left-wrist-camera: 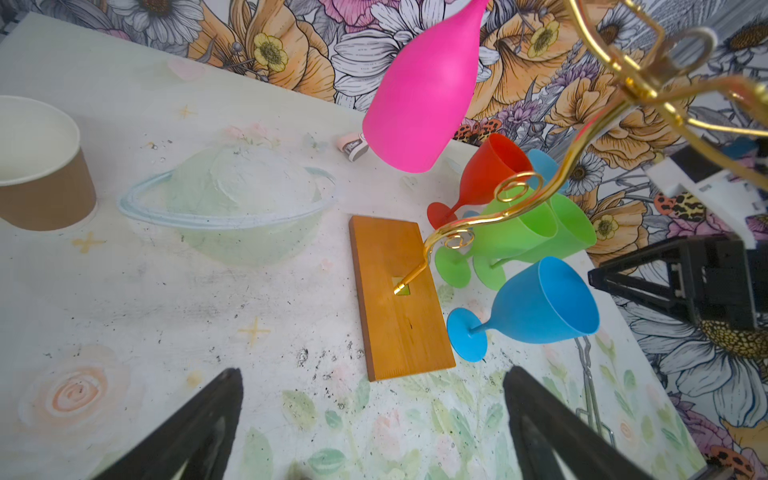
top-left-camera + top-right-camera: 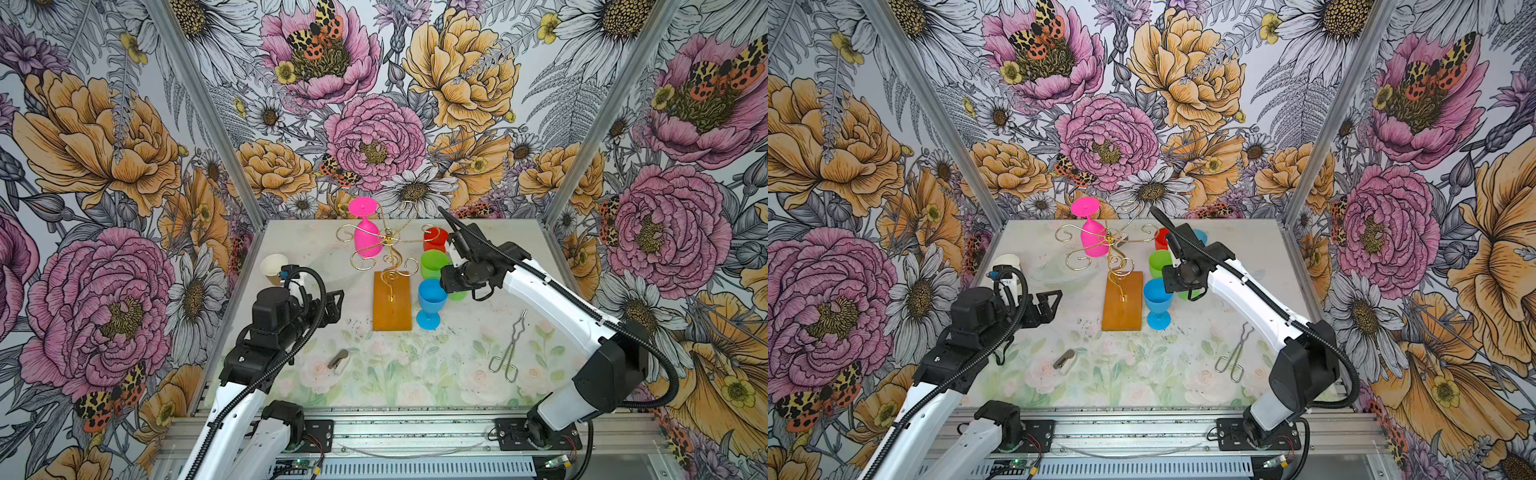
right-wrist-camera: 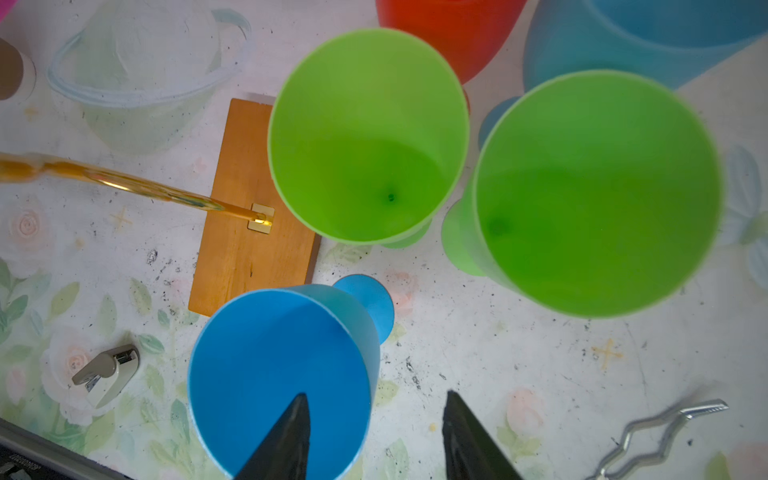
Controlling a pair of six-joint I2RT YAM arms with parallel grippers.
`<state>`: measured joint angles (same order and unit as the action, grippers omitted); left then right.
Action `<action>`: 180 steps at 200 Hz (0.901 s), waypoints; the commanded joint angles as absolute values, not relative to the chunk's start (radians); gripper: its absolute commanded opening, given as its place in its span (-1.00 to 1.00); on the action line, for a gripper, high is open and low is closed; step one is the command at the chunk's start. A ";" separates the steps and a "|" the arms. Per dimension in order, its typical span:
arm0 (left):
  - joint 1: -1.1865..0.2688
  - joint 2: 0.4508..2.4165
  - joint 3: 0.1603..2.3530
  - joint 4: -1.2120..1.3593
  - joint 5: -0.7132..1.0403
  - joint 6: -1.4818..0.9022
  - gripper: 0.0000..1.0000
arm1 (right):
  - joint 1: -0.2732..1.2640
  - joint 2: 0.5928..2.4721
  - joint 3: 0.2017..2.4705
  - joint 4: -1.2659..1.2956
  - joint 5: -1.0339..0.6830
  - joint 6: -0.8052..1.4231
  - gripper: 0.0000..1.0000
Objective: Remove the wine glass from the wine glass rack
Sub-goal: 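Reach the left gripper up to the pink glass on the rack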
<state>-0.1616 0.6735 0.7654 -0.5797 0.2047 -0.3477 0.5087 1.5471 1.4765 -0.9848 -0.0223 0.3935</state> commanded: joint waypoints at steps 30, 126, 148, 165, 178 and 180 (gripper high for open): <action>0.000 0.778 0.918 -0.561 0.437 -0.413 0.98 | 0.431 1.403 1.416 -0.923 -0.113 0.377 0.28; 0.063 1.140 1.289 -0.452 0.664 -0.551 0.73 | 0.398 1.306 1.291 -0.827 -0.173 0.374 0.34; 0.071 1.232 1.373 -0.448 0.706 -0.559 0.58 | 0.396 1.297 1.277 -0.817 -0.181 0.374 0.34; 0.074 1.310 1.439 -0.448 0.746 -0.579 0.45 | 0.396 1.290 1.269 -0.811 -0.184 0.374 0.34; 0.074 1.366 1.485 -0.445 0.775 -0.599 0.38 | 0.394 1.283 1.260 -0.806 -0.184 0.374 0.35; 0.074 1.374 1.491 -0.445 0.781 -0.601 0.37 | 0.395 1.282 1.259 -0.806 -0.184 0.374 0.35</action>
<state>0.0635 1.2980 1.4162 -0.4736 0.6781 -0.5533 0.3992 1.3128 1.2785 -0.8421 -0.1722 0.3828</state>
